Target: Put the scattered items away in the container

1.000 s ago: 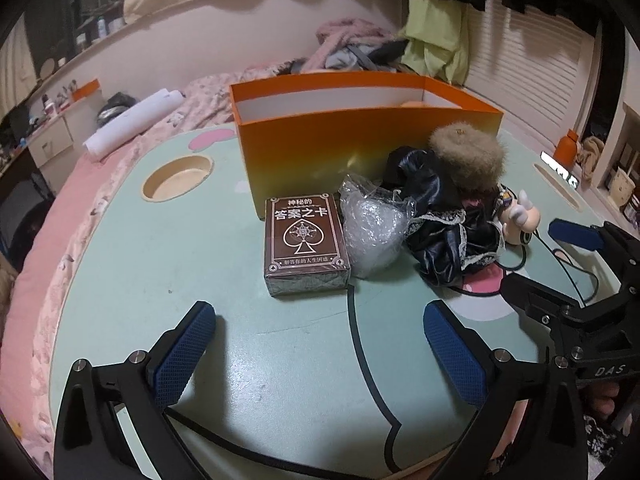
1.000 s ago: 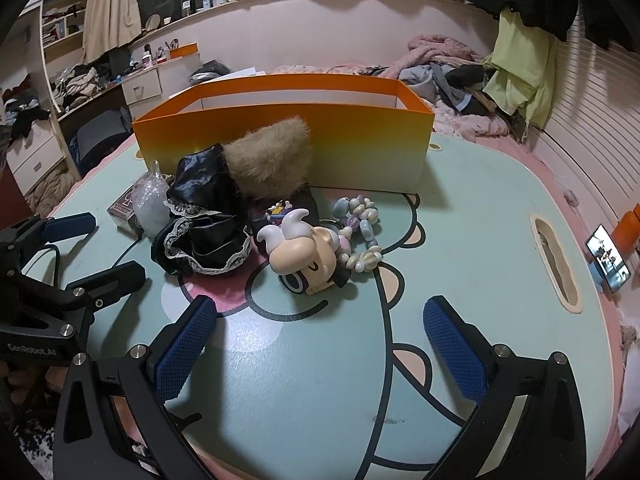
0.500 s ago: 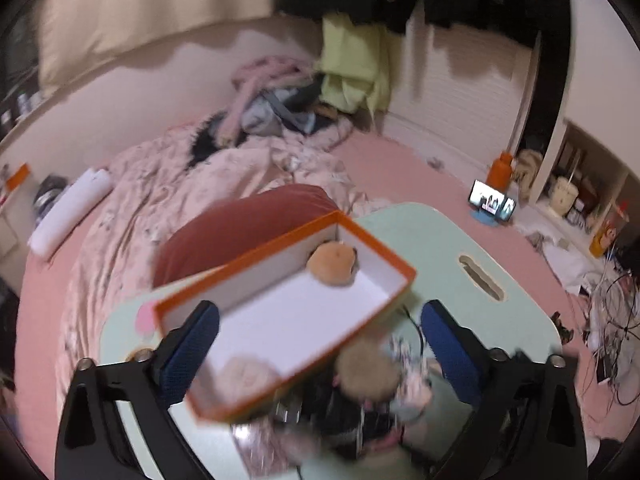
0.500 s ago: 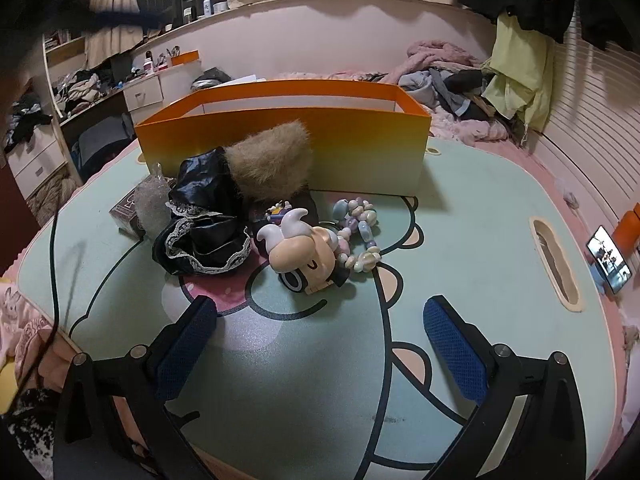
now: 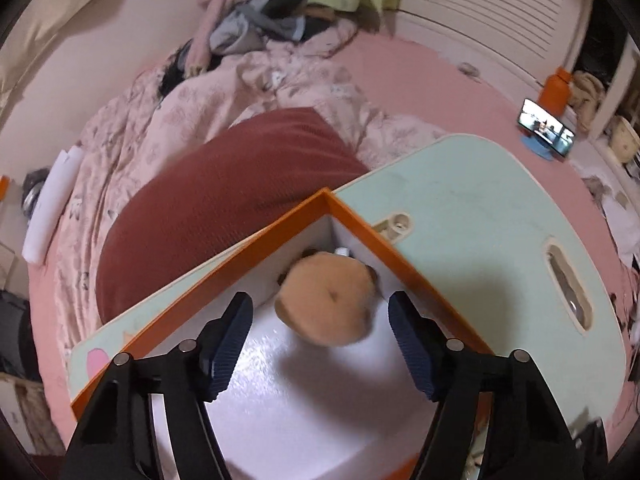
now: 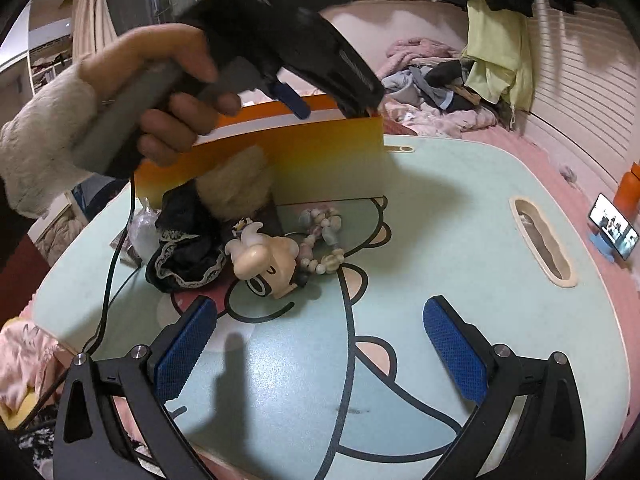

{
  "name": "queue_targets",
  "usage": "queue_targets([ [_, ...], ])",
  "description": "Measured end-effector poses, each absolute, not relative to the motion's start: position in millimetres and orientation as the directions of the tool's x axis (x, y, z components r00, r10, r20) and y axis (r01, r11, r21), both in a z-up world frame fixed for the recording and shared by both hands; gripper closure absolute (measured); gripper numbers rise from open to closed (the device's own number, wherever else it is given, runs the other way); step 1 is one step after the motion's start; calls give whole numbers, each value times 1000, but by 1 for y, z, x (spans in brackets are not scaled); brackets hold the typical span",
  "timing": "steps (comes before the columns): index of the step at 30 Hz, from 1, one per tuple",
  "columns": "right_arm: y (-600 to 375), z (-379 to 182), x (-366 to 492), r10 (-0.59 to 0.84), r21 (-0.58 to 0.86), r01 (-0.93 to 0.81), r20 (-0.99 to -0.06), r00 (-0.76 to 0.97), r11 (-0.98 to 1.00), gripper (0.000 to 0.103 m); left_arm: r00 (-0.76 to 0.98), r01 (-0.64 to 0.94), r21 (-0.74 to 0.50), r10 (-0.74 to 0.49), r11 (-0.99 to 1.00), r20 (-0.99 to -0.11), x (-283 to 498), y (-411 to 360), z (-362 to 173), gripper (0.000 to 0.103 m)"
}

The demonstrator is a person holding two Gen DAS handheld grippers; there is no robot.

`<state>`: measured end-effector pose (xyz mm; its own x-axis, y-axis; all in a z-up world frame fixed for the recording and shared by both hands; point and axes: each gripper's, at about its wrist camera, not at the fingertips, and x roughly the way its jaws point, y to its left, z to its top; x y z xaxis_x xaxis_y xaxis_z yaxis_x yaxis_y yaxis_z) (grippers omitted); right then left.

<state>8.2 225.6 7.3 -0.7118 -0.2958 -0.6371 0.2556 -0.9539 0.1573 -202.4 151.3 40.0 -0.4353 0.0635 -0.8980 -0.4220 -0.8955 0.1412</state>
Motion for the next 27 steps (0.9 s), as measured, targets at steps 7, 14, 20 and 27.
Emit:
queue_targets([
  [7,224,7,9,-305,166,259,-632,-713,-951,0,-396,-435,68,123,-898,-910,-210,147,31,61],
  [14,224,7,9,-300,162,257,-633,-713,-953,0,-446,-440,5,214,-898,-869,-196,126,56,69],
  [20,222,7,11,-298,160,256,-634,-714,-953,0,-589,-463,-4,311,-886,-746,-129,87,120,70],
  [27,220,8,11,-287,149,252,-639,-713,-956,0,-624,-505,-32,391,-862,-677,-17,36,122,69],
])
